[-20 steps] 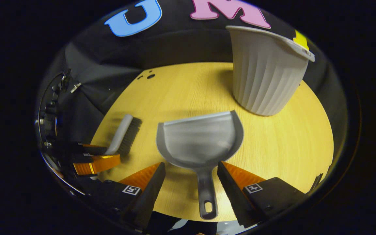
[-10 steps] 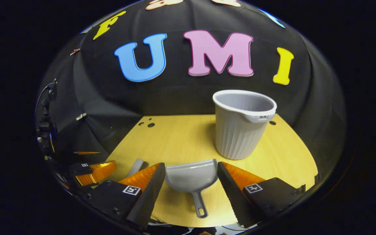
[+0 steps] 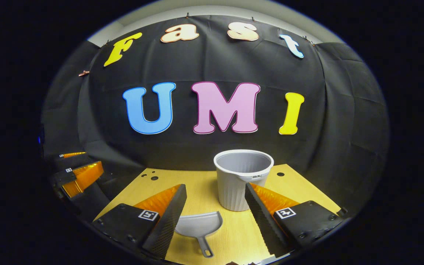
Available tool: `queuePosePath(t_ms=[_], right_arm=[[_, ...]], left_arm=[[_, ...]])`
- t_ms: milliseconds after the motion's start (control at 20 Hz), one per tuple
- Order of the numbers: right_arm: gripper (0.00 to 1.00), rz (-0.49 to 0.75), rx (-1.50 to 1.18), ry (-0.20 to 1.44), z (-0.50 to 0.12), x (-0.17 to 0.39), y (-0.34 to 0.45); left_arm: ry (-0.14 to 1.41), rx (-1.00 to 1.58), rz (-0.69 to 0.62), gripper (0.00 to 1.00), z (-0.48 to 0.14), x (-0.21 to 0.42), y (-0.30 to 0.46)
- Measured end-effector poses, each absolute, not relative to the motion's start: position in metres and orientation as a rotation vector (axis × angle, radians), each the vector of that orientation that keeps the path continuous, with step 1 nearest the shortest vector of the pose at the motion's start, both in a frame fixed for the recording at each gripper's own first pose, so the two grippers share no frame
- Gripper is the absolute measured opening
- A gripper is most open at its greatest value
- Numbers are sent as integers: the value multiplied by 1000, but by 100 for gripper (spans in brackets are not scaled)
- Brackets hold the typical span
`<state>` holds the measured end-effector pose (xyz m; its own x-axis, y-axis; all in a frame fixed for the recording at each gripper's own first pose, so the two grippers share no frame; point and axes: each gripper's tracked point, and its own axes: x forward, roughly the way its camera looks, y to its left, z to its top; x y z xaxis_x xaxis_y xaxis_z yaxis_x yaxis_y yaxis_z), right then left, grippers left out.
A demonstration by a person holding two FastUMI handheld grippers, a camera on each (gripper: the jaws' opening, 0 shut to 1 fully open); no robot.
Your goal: Pick up the small broom and dustpan from the desktop, sweep the trash into the dustpan with the broom, and then empty the trash into the garbage bin.
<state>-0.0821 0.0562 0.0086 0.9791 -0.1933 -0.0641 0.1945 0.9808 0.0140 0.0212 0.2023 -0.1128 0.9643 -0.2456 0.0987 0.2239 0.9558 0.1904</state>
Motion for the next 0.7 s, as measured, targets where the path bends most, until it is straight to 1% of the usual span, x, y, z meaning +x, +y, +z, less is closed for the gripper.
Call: queuePosePath(t_ms=[150,350,700], right_arm=[[99,-217,14,24,16,-91,51],[99,-222,35,0,27,-94,52],[99,-196,1,-16,40,-90,50]], left_arm=[[-87,153,-279,95,-123,12,190],[-112,155,-302,97,-116,9,179],[-63,133,-265,98,-126,16,184]])
